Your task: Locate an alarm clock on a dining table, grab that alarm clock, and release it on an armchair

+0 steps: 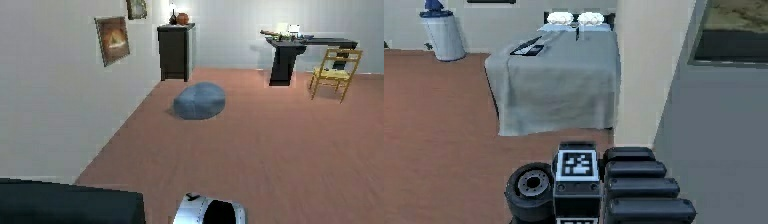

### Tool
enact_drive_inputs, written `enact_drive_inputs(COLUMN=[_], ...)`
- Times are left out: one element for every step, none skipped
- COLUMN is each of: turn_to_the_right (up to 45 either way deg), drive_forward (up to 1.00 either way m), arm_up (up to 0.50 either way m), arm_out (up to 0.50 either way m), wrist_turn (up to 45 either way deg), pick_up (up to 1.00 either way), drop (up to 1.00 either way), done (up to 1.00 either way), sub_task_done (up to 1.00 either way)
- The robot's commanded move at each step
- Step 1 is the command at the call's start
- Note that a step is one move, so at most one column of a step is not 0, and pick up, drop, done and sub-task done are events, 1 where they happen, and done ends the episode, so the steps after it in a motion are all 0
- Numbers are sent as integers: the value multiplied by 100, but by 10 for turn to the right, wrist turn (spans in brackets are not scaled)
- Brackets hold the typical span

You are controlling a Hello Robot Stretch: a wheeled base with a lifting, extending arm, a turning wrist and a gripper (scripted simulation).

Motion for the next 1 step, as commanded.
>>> enact_drive_inputs(turn_to_the_right=[-450], drive_forward=[0], arm_up=[0], arm_out=[0], wrist_turn=[0], pick_up=[0], drop=[0], done=[0], sub_task_done=[0])
